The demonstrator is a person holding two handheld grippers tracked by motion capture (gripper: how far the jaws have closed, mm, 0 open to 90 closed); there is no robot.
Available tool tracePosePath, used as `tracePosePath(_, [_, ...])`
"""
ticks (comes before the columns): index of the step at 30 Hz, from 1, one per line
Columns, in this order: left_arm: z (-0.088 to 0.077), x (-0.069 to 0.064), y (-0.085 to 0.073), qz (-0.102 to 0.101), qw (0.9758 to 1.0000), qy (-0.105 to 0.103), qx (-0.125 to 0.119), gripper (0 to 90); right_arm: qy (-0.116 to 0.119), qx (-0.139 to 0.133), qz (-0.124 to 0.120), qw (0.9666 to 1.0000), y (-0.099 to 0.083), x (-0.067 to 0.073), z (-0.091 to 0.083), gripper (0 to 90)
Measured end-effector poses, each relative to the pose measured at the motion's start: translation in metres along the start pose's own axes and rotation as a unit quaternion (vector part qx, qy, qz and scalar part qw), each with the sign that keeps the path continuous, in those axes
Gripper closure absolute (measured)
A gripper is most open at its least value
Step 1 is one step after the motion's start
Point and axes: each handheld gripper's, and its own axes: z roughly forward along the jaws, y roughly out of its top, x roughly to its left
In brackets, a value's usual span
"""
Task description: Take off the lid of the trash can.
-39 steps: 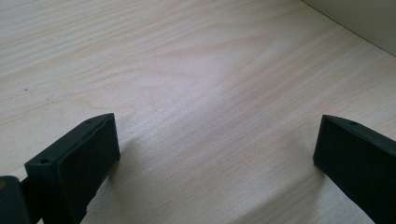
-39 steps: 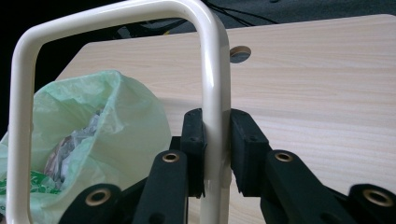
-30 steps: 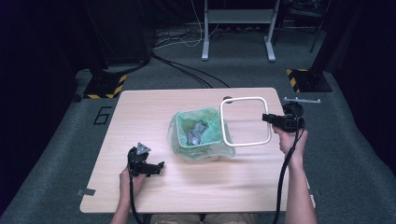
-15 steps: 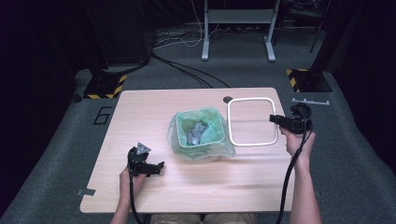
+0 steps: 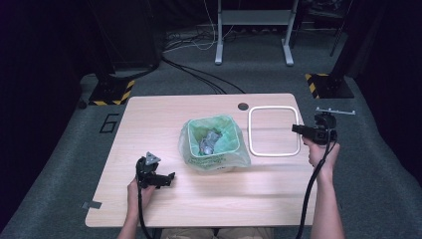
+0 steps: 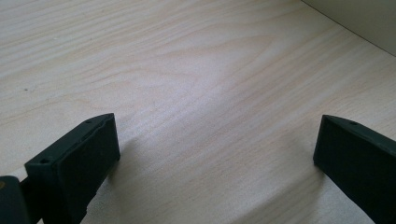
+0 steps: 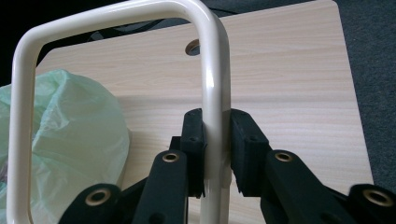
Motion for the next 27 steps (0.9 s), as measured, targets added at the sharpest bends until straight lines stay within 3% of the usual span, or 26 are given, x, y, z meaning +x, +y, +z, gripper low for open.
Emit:
tracePosePath(9, [0.000,0.000,0.000,0.000,1.0000,0.000,0.000,0.2,-0.021,0.010,0.006,0.9997,-0.011,-0.011,0.007,76.4])
tracePosePath(27, [0.000,0.000,0.000,-0.001,1.0000,0.001,-0.001,0.3,-0.029,0.025,0.017,0.9991,-0.022,-0.023,0.023,76.4])
